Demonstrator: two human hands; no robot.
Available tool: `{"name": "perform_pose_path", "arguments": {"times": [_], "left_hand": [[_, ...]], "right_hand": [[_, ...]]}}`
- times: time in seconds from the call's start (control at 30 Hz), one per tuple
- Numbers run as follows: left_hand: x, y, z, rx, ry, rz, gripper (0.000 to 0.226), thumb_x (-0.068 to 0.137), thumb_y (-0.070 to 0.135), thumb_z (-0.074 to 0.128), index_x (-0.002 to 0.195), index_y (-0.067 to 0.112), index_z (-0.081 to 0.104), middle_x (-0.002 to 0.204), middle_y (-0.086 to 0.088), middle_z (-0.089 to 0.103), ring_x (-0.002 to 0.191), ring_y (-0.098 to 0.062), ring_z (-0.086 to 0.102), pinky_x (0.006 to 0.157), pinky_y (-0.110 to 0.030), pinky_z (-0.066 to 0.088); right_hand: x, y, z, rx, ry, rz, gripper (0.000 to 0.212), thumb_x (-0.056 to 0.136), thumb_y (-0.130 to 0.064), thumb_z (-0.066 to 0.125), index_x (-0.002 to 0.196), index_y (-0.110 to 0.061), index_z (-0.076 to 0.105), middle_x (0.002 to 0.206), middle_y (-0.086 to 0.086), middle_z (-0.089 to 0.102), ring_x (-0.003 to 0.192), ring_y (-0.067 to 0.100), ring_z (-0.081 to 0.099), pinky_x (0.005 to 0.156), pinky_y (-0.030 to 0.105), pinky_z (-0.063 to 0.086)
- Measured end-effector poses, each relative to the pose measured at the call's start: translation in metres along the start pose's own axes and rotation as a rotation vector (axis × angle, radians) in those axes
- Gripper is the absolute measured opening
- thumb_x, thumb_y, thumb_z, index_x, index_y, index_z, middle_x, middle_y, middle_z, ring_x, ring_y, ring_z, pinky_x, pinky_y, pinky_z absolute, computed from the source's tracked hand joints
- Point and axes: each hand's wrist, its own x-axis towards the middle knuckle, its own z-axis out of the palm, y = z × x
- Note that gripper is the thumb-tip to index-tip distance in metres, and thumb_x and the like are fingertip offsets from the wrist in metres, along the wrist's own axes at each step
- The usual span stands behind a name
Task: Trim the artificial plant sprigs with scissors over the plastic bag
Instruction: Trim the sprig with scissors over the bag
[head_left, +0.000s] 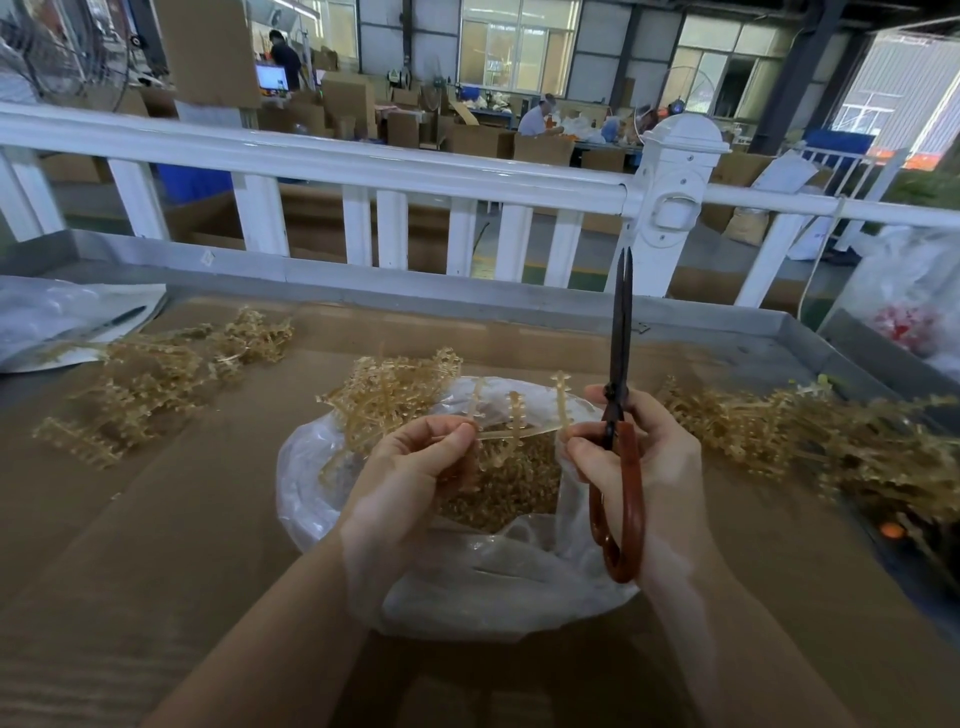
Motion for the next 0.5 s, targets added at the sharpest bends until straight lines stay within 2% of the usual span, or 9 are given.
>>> {"name": "perform_pose_path", "arguments": {"times": [0.13,0.23,0.3,0.37,0.43,0.5], "left_hand": [[0.000,0.001,0.007,0.118,0.122,0.066,0.022,0.083,0.004,0.066,0.094,0.023,0.067,0.090,0.002,0.068,0.074,-0.009,0.062,0.061,-0.020,0.050],[-0.001,0.010,0.014,0.219,0.180,0.156,0.016,0.087,0.015,0.065,0.094,0.030,0.068,0.101,0.003,0.066,0.087,-0.009,0.062,0.071,-0.021,0.050],[-0.002,0.020,0.017,0.486,0.138,0.309,0.020,0.092,0.021,0.060,0.103,0.037,0.066,0.116,0.007,0.060,0.111,-0.011,0.053,0.091,-0.027,0.042],[-0.003,0.032,0.020,0.920,0.030,0.555,0.031,0.096,0.023,0.052,0.121,0.041,0.057,0.133,0.013,0.049,0.126,-0.010,0.036,0.104,-0.031,0.028],[0.000,0.043,0.027,1.186,-0.087,0.726,0.033,0.097,0.024,0.050,0.127,0.035,0.057,0.132,0.017,0.048,0.126,-0.010,0.033,0.106,-0.032,0.024],[0.001,0.051,0.031,1.347,-0.186,0.768,0.027,0.093,0.028,0.056,0.118,0.029,0.067,0.116,0.019,0.056,0.113,-0.008,0.038,0.100,-0.029,0.029]], "right_hand": [[-0.004,0.000,0.002,-0.040,-0.040,-0.054,0.036,0.080,0.009,0.067,0.102,-0.019,0.063,0.073,0.003,0.070,0.075,0.012,0.068,0.072,0.014,0.052],[-0.006,0.001,0.005,-0.107,-0.067,-0.100,0.035,0.082,0.008,0.065,0.098,-0.023,0.063,0.075,0.009,0.068,0.074,0.015,0.067,0.072,0.015,0.051],[-0.006,-0.001,0.007,-0.202,-0.093,-0.131,0.037,0.083,0.006,0.064,0.096,-0.028,0.061,0.076,0.005,0.067,0.073,0.012,0.066,0.071,0.014,0.050],[-0.005,-0.004,0.008,-0.315,-0.134,-0.180,0.042,0.083,0.004,0.065,0.095,-0.036,0.059,0.076,-0.001,0.067,0.073,0.009,0.066,0.070,0.019,0.052],[-0.006,-0.008,0.009,-0.400,-0.166,-0.219,0.047,0.082,0.002,0.065,0.096,-0.042,0.058,0.079,-0.005,0.067,0.077,0.012,0.066,0.072,0.032,0.055],[-0.006,-0.011,0.010,-0.430,-0.194,-0.223,0.045,0.082,-0.002,0.064,0.099,-0.044,0.060,0.081,-0.007,0.067,0.078,0.013,0.066,0.073,0.041,0.055]]}}
